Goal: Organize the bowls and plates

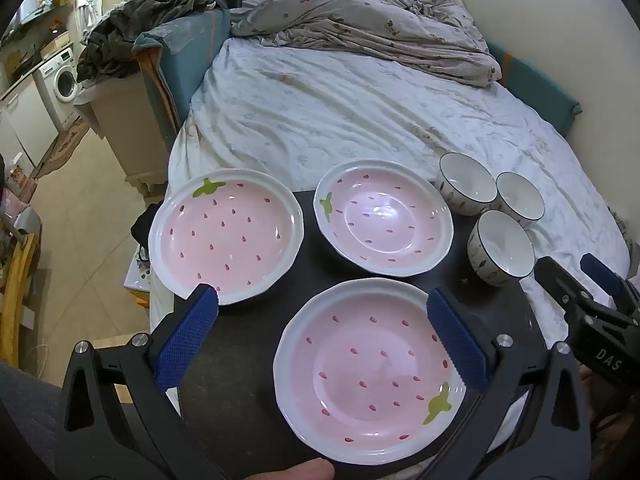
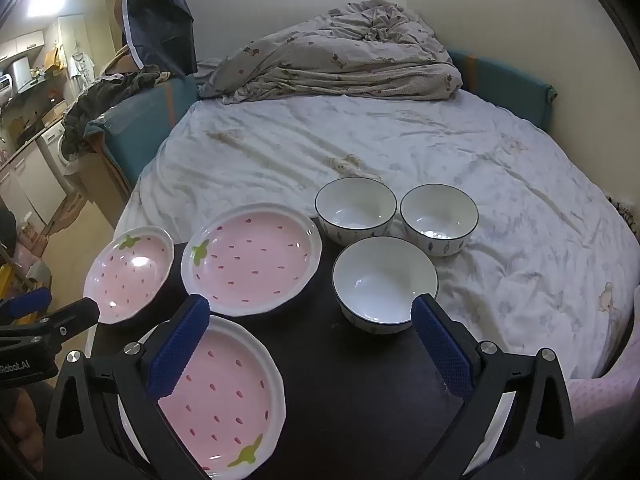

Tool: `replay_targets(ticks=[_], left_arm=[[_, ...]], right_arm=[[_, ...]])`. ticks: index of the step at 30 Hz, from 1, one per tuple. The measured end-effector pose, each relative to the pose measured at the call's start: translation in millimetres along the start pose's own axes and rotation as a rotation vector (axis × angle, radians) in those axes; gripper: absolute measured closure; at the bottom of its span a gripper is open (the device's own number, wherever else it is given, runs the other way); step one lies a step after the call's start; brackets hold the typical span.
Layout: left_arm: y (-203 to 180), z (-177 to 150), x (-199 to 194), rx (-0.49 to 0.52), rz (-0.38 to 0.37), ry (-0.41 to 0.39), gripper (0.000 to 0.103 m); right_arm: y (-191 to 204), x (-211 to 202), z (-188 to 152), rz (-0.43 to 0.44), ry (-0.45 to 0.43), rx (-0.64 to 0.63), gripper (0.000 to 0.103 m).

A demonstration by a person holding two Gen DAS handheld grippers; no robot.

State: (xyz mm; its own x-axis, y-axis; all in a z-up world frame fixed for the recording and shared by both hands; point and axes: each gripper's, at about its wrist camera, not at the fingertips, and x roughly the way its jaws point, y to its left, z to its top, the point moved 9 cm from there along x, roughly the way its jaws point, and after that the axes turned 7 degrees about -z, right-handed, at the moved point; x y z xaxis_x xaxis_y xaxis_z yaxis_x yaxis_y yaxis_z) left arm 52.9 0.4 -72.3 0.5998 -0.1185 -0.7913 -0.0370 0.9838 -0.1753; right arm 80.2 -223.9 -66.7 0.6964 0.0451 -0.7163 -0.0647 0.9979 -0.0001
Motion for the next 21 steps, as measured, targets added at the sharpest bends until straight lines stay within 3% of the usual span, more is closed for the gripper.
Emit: replay_targets(ticks=[21], left_arm=[[1.9, 0.1, 0.3, -0.001, 0.006, 0.002, 0.000]], right_arm=[[-5.3, 0.3, -0.4, -0.005, 0.002, 0.016, 0.000]])
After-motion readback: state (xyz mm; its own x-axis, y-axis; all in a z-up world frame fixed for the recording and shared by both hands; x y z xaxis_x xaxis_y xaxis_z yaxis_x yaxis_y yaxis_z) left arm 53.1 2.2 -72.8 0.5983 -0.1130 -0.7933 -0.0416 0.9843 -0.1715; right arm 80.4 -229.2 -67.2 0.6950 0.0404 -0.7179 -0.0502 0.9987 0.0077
